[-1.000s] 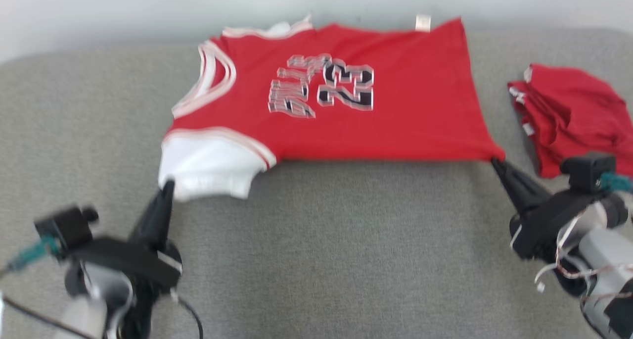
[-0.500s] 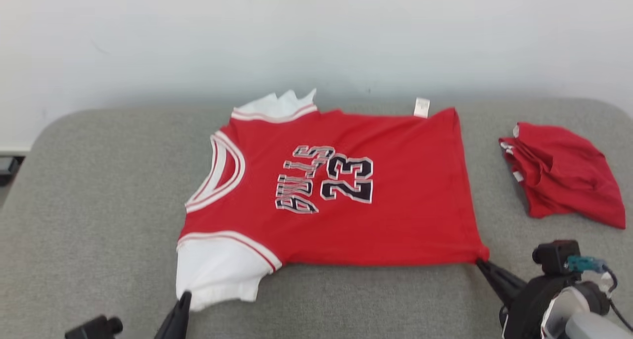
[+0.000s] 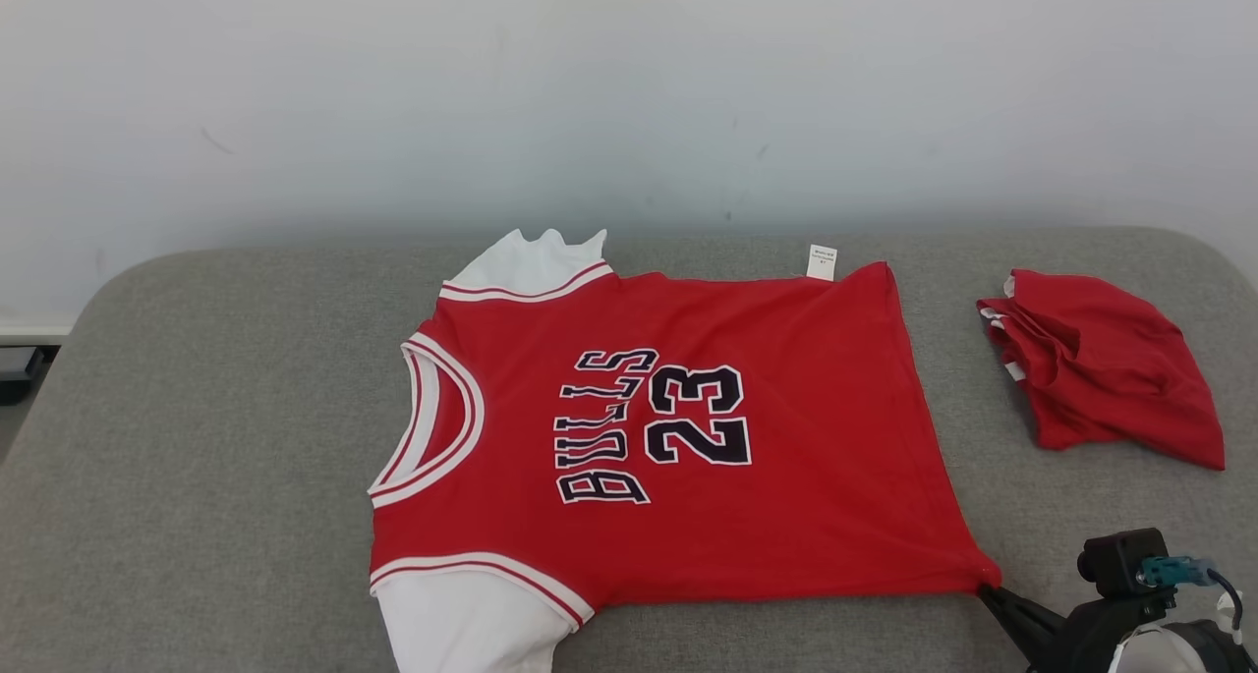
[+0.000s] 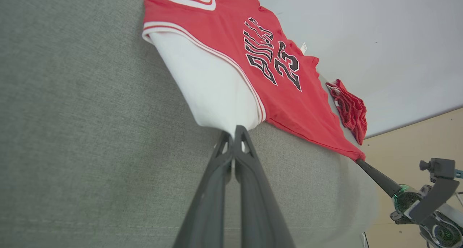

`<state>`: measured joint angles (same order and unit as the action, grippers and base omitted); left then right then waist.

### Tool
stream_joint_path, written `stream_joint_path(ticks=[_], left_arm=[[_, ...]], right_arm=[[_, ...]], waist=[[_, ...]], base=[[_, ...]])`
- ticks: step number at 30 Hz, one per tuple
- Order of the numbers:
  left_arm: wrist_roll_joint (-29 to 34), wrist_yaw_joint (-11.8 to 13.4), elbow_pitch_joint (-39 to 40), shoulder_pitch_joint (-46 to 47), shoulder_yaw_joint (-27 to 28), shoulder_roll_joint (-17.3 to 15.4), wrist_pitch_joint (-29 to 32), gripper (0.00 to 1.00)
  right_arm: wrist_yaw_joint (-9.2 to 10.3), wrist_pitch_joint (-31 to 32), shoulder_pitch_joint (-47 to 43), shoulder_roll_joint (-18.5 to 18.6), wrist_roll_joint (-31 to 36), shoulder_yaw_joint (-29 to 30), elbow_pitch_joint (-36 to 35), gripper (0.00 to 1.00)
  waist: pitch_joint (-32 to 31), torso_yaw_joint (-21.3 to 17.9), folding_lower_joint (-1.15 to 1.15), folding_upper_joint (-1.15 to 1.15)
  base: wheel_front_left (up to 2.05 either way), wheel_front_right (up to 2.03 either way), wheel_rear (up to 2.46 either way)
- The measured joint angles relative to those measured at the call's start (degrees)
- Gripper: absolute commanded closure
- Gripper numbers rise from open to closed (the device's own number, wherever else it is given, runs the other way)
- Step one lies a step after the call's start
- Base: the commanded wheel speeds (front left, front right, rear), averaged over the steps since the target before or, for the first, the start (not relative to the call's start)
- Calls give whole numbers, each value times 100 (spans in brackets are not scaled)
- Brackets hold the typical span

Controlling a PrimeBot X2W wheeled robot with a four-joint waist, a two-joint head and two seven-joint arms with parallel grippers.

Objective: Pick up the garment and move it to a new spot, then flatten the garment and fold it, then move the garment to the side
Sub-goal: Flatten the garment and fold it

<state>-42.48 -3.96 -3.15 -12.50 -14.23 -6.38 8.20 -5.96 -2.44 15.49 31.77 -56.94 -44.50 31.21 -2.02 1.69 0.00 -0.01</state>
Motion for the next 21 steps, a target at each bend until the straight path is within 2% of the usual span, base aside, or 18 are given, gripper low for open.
stream_joint_path(ticks=[6, 12, 18, 21], left_arm=[[-119, 142, 107, -130, 21, -20, 144, 100], [115, 345, -141, -122, 42, -149, 245, 100], [69, 354, -252, -106, -55, -43, 376, 100], [70, 399, -342, -100, -96, -32, 397, 100]], right_arm=[[156, 152, -148, 73, -100, 33, -66, 100], [263, 313, -241, 8, -196, -44, -94, 100], [396, 446, -233, 10, -191, -54, -124, 100], [403, 475, -230, 18, -189, -54, -125, 100]], waist=[[21, -20, 0, 0], [91, 6, 0, 0], [171, -3, 1, 1], [185, -10, 0, 1]], base=[[0, 0, 0], [0, 0, 0], [0, 0, 0], [0, 0, 0]])
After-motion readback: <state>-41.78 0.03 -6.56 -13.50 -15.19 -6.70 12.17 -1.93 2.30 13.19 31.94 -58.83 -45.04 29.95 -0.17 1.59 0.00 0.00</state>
